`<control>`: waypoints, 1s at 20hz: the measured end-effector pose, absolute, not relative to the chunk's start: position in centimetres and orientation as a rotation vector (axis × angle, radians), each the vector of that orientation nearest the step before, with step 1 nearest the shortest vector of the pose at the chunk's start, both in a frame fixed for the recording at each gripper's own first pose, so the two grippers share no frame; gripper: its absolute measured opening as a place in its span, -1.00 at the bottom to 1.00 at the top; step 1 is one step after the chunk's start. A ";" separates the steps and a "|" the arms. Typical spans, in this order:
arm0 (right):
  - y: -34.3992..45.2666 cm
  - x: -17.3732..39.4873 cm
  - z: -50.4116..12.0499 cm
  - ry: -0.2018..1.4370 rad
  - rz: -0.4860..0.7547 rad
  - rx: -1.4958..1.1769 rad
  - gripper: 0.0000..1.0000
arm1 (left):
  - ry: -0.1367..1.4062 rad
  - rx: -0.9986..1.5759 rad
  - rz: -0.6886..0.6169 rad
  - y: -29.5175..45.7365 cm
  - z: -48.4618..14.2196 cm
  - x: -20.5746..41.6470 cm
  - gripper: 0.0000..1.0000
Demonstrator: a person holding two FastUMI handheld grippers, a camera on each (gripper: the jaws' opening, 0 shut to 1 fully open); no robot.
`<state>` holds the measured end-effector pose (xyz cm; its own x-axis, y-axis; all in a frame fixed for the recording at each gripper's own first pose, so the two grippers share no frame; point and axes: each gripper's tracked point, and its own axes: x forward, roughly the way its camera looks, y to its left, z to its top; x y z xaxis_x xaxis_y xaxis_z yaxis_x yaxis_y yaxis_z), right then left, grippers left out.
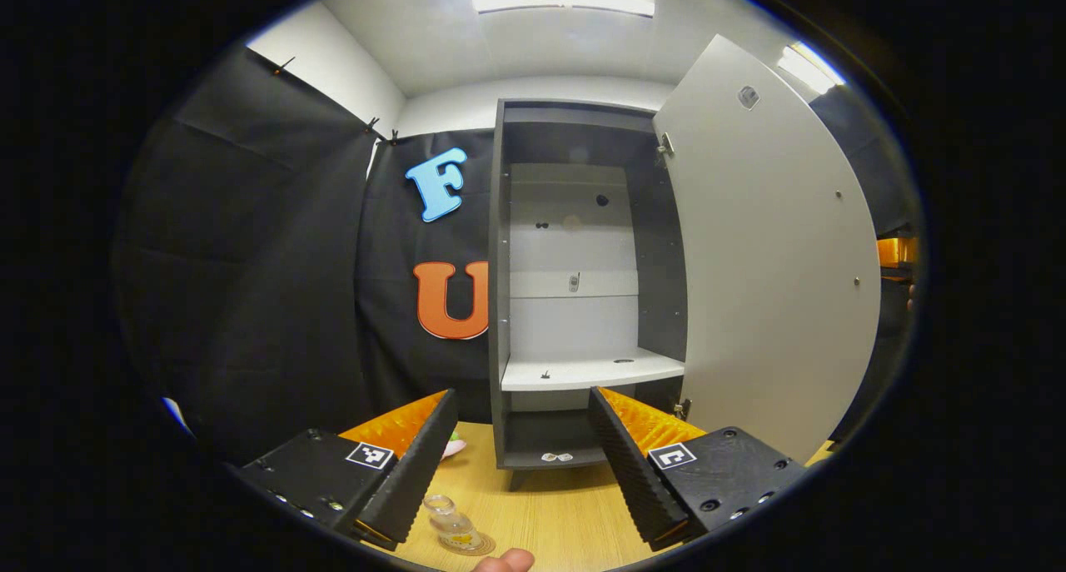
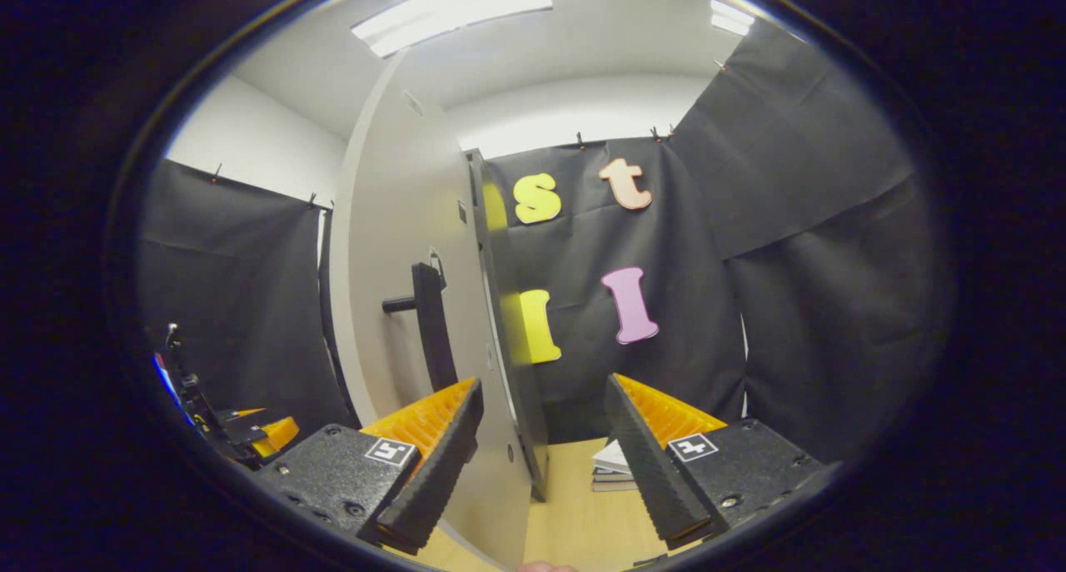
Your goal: Open the cabinet door with the right hand, grasp the bottle in the cabinet with the left hand and place it on the coaster, then close the cabinet door with the right hand.
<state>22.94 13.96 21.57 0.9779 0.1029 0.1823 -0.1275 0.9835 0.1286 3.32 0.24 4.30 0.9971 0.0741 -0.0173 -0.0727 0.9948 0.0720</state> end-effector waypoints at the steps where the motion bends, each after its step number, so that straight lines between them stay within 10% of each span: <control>1: 13.8 22.9 21.6 -0.180 0.118 0.136 0.89 | 0.022 0.070 0.071 0.1 4.3 3.2 0.89; 20: 29.0 24.3 18.6 -0.119 0.413 0.079 0.88 | 0.017 0.114 0.082 1.8 3.1 0.8 0.90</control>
<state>24.32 29.00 18.63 0.9089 0.3957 0.1313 -0.4050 0.9129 0.0520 0.80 1.82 3.11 0.9965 0.0826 -0.0120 -0.0807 0.9901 0.1147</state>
